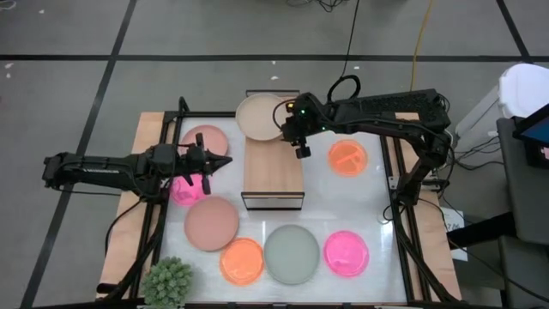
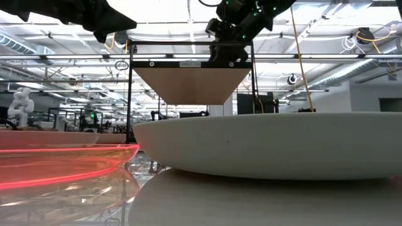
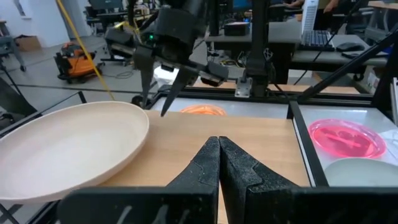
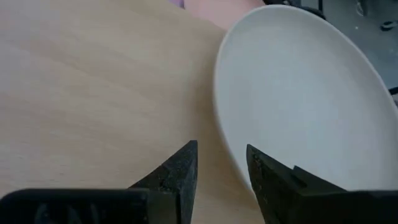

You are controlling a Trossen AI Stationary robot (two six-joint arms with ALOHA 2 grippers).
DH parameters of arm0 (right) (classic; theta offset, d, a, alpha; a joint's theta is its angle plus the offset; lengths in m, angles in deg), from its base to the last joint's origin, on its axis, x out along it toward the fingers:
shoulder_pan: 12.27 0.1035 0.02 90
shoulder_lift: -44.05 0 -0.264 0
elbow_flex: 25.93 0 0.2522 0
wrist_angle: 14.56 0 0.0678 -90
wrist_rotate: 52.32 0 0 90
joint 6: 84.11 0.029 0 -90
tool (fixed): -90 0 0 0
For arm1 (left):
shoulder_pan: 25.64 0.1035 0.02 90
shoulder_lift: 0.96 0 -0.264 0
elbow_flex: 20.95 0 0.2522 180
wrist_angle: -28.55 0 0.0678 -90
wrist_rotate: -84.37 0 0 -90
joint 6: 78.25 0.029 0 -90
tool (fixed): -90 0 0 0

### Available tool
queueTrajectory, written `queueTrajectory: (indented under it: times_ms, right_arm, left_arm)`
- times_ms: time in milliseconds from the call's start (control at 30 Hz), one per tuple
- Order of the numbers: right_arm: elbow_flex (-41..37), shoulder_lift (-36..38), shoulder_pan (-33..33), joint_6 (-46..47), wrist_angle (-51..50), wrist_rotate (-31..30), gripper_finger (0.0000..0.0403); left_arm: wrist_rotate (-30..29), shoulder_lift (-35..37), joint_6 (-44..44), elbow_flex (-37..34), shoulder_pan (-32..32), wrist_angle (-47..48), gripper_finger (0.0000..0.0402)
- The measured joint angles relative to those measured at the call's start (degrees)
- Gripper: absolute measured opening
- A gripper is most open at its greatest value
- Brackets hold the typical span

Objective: Place and stack plates onto a shelf
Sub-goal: Put the brown plate on the shelf

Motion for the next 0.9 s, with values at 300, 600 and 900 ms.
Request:
queueTrajectory:
  times_ms: [300,600,900]
  right_arm:
    - [0.0,-0.8,-1.6,-1.2,-0.2,0.0,0.0046]
    - [0.0,-0.8,-1.7,-2.0,-0.9,-0.1,0.0007]
    - [0.0,-0.7,-1.5,-2.4,-1.2,-0.5,0.0001]
  left_arm:
    - [-0.2,0.0,0.3,0.0,0.0,-0.3,0.0004]
    - [-0.4,0.0,0.2,0.0,0.0,-0.3,0.0004]
    - [-0.4,0.0,0.1,0.0,0.0,-0.3,0.0004]
